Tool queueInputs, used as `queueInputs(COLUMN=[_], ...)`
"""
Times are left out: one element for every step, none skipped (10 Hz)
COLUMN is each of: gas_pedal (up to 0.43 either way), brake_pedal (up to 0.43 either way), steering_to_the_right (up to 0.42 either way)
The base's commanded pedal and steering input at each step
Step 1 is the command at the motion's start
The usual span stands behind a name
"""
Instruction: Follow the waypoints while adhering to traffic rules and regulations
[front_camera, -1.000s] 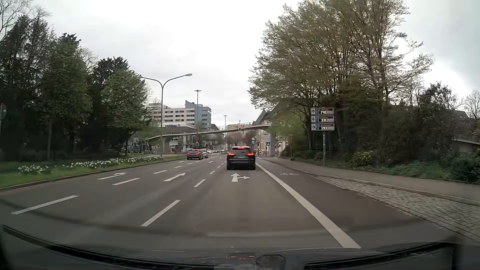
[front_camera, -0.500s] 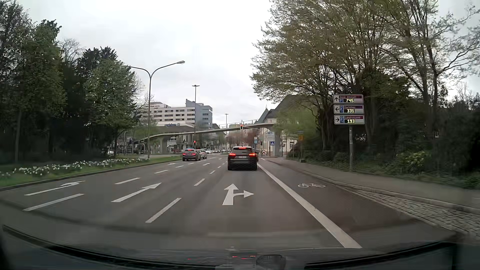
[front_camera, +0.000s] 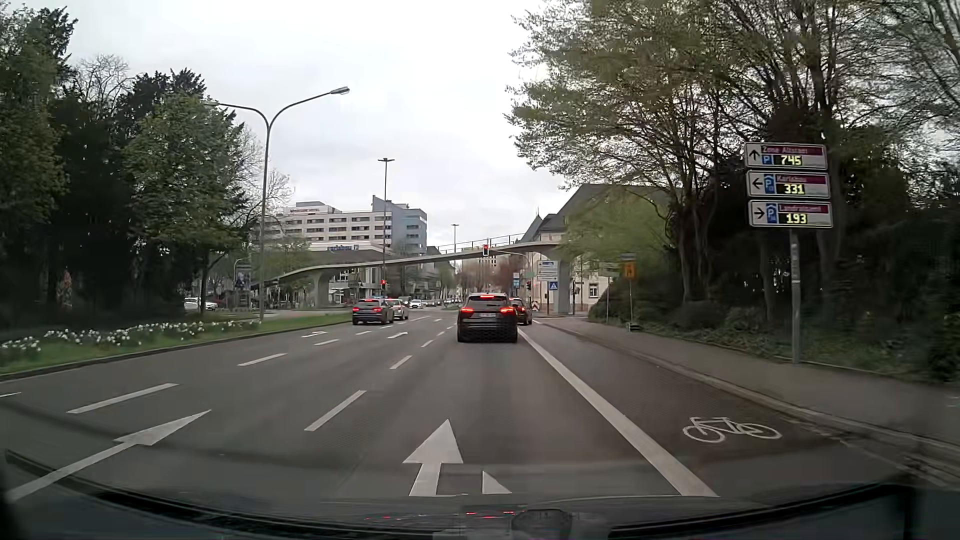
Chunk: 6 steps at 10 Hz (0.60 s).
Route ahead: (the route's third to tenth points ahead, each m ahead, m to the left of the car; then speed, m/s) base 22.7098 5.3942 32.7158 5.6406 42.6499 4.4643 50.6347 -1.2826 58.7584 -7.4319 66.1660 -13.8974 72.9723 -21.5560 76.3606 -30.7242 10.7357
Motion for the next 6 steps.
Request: queueInputs(gas_pedal=[0.0,0.0,0.0,0.0,0.0,0.0], brake_pedal=[0.073,0.073,0.085,0.085,0.091,0.104], steering_to_the_right=[-0.006,-0.006,-0.006,-0.005,-0.004,-0.004])
